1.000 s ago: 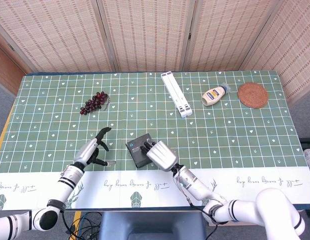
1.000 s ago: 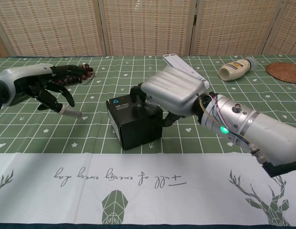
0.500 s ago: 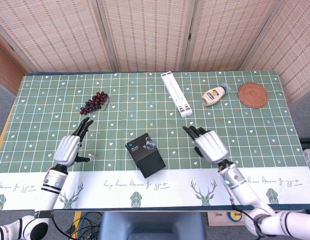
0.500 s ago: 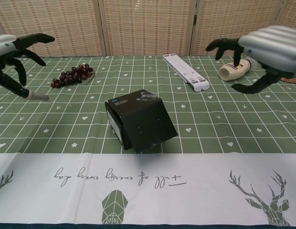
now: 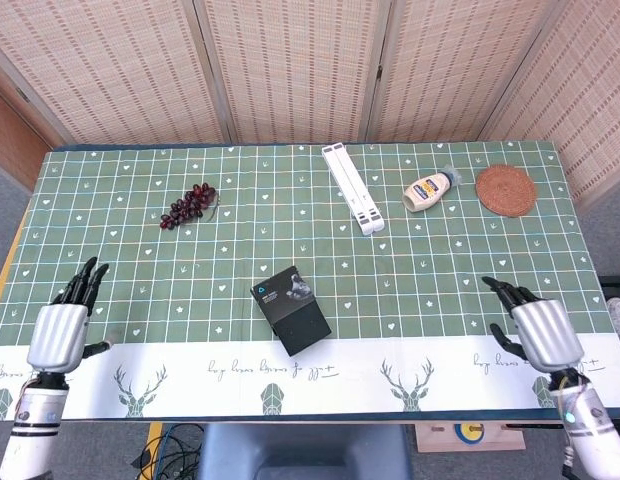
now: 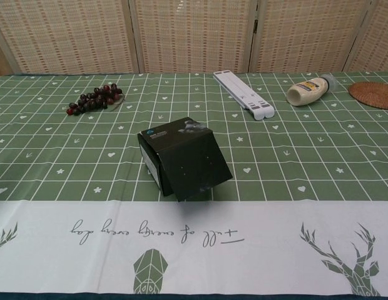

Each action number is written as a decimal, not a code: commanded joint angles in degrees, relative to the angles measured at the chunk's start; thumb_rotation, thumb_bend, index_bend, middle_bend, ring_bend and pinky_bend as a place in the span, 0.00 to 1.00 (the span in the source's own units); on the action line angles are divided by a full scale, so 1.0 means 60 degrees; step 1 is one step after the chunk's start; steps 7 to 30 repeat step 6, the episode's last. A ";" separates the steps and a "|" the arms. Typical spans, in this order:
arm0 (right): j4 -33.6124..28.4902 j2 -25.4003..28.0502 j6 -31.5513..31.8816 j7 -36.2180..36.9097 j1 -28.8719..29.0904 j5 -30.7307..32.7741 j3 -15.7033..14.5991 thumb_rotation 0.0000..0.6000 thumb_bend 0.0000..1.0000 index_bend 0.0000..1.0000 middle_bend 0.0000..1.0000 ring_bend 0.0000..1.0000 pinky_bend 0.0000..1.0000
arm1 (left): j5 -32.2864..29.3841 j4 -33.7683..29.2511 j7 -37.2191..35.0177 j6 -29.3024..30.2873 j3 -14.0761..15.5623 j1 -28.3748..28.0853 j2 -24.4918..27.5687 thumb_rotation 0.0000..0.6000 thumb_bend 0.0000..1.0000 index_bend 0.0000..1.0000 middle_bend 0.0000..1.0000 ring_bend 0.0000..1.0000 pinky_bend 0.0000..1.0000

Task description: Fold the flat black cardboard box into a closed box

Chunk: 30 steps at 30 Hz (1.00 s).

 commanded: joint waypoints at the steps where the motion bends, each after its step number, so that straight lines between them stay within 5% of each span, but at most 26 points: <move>1: 0.0443 0.0092 0.0605 0.0391 -0.0729 -0.0193 -0.0221 1.00 0.37 0.16 0.30 0.41 0.71 | 0.0250 -0.0218 0.0021 0.0424 0.0370 0.0534 0.0277 1.00 0.09 0.03 0.00 0.13 0.38; 6: 0.0675 0.0050 0.1068 0.0759 -0.1384 -0.0156 -0.0151 1.00 0.37 0.16 0.31 0.41 0.71 | 0.0677 -0.0279 -0.0083 0.1066 0.0662 0.1178 0.0395 1.00 0.09 0.03 0.00 0.13 0.34; 30: 0.0675 0.0050 0.1068 0.0759 -0.1384 -0.0156 -0.0151 1.00 0.37 0.16 0.31 0.41 0.71 | 0.0677 -0.0279 -0.0083 0.1066 0.0662 0.1178 0.0395 1.00 0.09 0.03 0.00 0.13 0.34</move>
